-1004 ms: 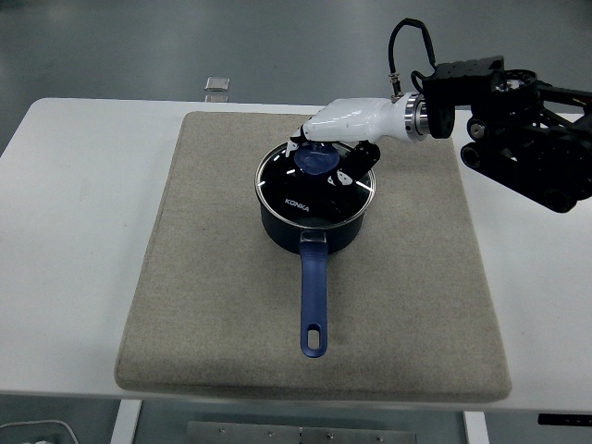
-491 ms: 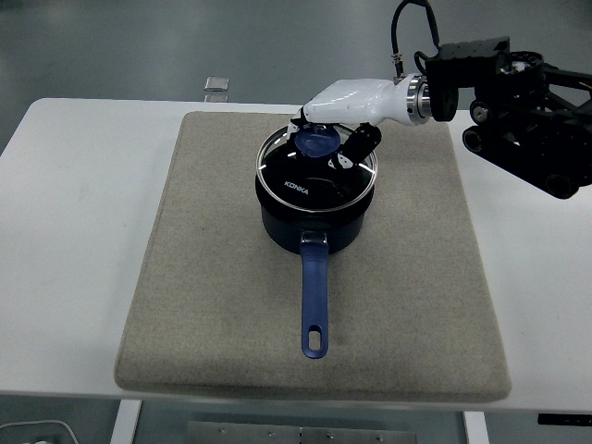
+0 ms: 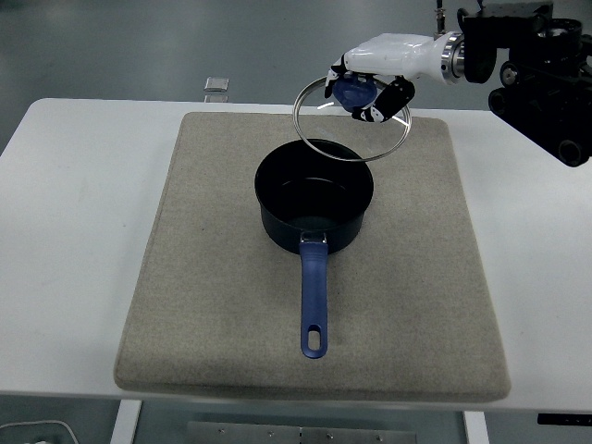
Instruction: Lift the pot lid and place it to the right of the pot.
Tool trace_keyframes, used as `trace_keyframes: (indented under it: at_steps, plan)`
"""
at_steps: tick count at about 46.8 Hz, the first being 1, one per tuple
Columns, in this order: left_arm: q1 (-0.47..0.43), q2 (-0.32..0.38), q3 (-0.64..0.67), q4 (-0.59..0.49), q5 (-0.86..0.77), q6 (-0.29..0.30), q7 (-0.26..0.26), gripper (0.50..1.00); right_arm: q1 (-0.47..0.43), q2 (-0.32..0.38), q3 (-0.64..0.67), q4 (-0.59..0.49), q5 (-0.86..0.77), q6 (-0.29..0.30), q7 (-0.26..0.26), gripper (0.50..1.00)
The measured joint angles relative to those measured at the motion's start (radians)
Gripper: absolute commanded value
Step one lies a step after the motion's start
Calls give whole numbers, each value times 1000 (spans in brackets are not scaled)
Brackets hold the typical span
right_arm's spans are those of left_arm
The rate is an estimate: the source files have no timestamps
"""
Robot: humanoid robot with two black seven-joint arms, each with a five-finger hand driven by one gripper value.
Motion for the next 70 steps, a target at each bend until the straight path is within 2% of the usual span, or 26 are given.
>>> trace_keyframes:
  at_steps: [13, 24, 59, 70]
  plan:
    - [0, 0, 0, 0, 0, 0, 0, 1000, -6, -1, -9, -131, -1, -9, 2, 500]
    - [0, 0, 0, 0, 0, 0, 0, 1000, -19, -6, -15, -191, -8, -9, 7, 500]
    - [-1, 0, 0, 0, 0, 0, 0, 1000, -116, -35, -82, -196, -9, -9, 18, 500]
    - [0, 0, 0, 0, 0, 0, 0, 1000, -146, -45, -83, -195, -5, -26, 18, 500]
